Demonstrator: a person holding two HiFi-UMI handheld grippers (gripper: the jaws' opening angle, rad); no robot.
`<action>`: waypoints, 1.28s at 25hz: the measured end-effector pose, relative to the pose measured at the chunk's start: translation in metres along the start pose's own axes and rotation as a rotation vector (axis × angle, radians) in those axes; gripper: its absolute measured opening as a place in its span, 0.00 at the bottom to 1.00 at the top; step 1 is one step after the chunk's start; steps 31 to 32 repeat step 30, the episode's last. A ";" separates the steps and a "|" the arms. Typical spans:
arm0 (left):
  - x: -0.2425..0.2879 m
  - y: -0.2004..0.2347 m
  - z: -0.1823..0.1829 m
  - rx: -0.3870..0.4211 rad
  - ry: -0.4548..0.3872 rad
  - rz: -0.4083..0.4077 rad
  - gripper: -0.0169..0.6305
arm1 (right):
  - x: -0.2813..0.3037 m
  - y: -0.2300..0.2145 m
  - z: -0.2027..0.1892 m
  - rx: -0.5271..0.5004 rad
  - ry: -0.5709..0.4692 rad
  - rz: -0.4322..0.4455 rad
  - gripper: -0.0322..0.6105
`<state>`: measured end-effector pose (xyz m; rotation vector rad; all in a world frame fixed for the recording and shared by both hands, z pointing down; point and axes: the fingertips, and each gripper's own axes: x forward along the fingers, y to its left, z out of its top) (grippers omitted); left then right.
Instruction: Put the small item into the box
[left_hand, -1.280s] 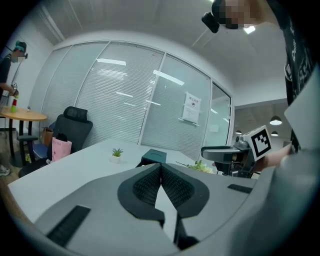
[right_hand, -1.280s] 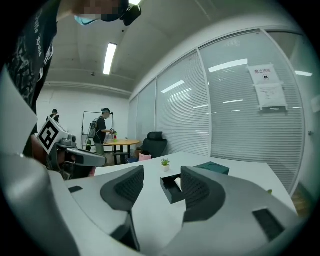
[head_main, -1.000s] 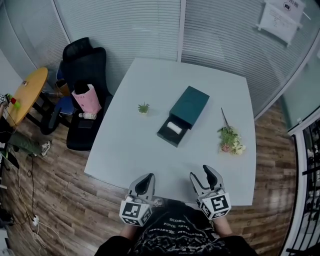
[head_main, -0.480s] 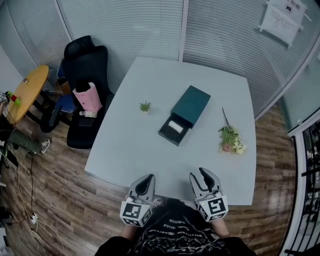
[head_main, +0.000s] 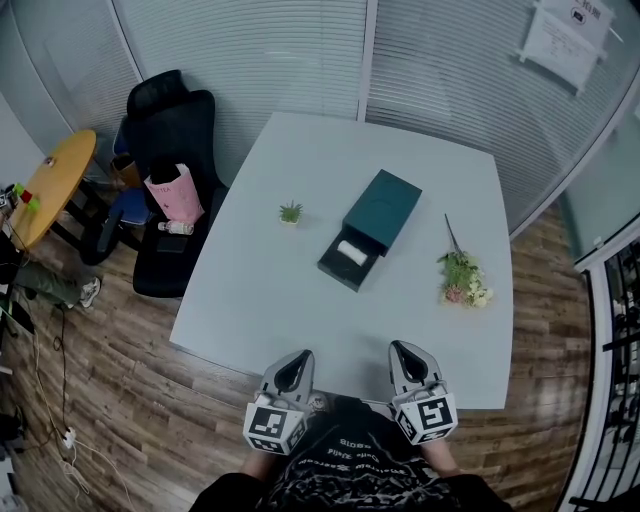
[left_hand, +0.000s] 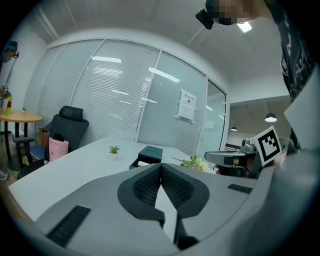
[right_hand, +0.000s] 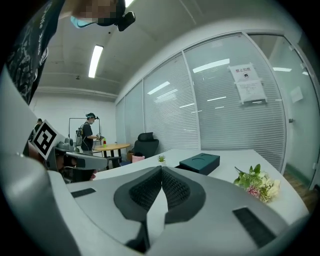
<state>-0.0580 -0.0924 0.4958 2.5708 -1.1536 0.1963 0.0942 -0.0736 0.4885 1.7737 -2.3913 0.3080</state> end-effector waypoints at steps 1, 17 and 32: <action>-0.001 0.000 0.000 0.001 0.002 -0.001 0.05 | 0.000 0.000 -0.001 -0.002 0.005 0.001 0.07; 0.001 -0.005 -0.007 0.011 0.026 -0.020 0.05 | 0.002 0.004 -0.013 -0.041 0.060 -0.001 0.06; 0.008 -0.012 -0.006 0.080 0.025 -0.032 0.05 | 0.004 -0.006 -0.007 -0.056 0.048 -0.022 0.06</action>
